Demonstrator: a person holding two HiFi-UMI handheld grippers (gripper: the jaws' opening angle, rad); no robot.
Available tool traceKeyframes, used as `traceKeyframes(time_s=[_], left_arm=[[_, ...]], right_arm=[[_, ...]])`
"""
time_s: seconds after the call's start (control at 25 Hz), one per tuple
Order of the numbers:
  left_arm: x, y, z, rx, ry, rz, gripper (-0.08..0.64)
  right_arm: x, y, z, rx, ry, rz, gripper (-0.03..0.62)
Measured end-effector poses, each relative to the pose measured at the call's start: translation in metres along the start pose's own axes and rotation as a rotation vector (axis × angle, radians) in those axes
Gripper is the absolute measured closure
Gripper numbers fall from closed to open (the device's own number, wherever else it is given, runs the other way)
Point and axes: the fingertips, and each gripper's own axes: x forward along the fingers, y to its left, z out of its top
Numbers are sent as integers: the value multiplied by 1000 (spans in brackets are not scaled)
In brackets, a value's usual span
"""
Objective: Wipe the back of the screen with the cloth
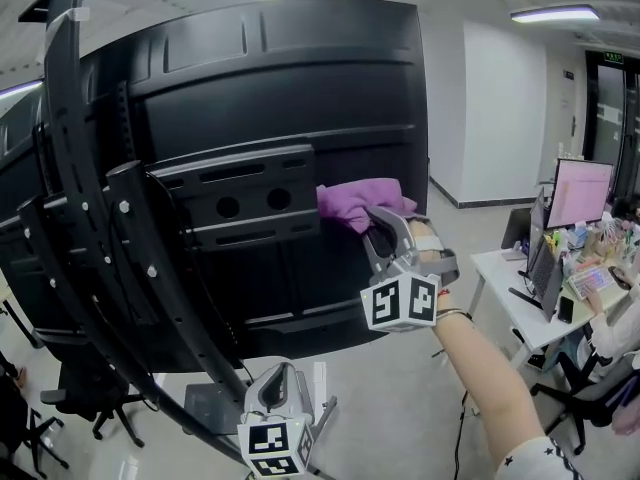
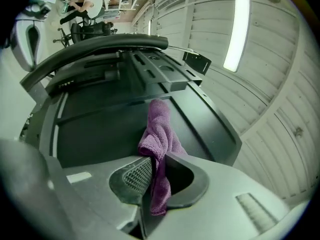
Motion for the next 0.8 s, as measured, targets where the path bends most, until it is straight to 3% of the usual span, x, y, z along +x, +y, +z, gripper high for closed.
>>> traceKeyframes(time_s=[0.2,0.4,0.56,0.72,0.8], left_arm=[[18,-6,13,44,-5,-16,552],[36,-11,18,52,-4,-27,552],[43,-15,15,57,10,-34,552],[45,-16,12,55,31,-38,552],[43,-15,13,54,32,-43,552]], right_arm=[[-30,73,-21,39,49,109,545],[-57,146,-35,7,98,246,545],[-75,190,-43,36,142,369,545],[-79,203,-46,57,168,390,545],[-78,197,-42,134,169,356,545]])
